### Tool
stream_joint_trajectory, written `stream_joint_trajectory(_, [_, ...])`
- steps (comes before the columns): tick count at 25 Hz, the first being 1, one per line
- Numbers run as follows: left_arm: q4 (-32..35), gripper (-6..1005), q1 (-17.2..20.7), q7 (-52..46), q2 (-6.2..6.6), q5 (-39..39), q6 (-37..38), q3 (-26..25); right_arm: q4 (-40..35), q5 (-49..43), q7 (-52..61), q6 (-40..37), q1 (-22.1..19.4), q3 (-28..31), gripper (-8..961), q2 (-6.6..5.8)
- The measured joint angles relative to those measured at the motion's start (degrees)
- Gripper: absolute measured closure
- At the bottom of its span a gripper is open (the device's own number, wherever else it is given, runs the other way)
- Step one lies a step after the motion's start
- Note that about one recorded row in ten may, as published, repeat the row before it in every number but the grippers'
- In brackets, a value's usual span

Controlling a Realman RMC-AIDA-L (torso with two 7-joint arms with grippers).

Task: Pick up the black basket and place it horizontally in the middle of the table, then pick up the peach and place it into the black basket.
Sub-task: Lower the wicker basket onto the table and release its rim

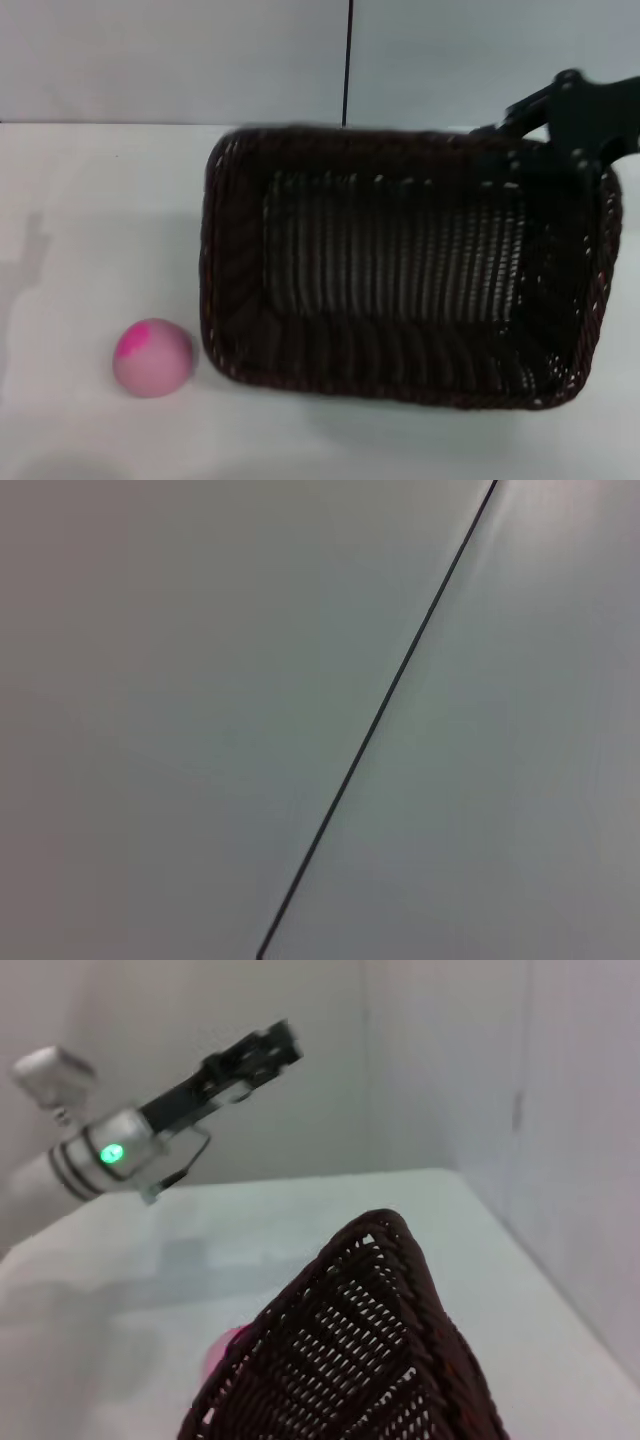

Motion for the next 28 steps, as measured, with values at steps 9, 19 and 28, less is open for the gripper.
stream_joint_trajectory(9, [-0.3, 171, 0.8, 0.0, -0.10, 0.0, -0.3, 1.2, 0.4, -1.1, 0.6, 0.4, 2.2, -3.5, 630, 0.89])
stream_joint_trajectory(19, [-0.7, 171, 0.7, 0.0, -0.07, 0.0, -0.3, 2.7, -0.7, -5.0, 6.1, 3.9, 4.1, -3.7, 600, 1.64])
stream_joint_trajectory(28, [0.4, 171, 1.2, 0.5, 0.20, 0.0, 0.3, 8.3, -2.9, 0.7, -1.2, 14.4, 1.3, 7.0, 449, 1.96])
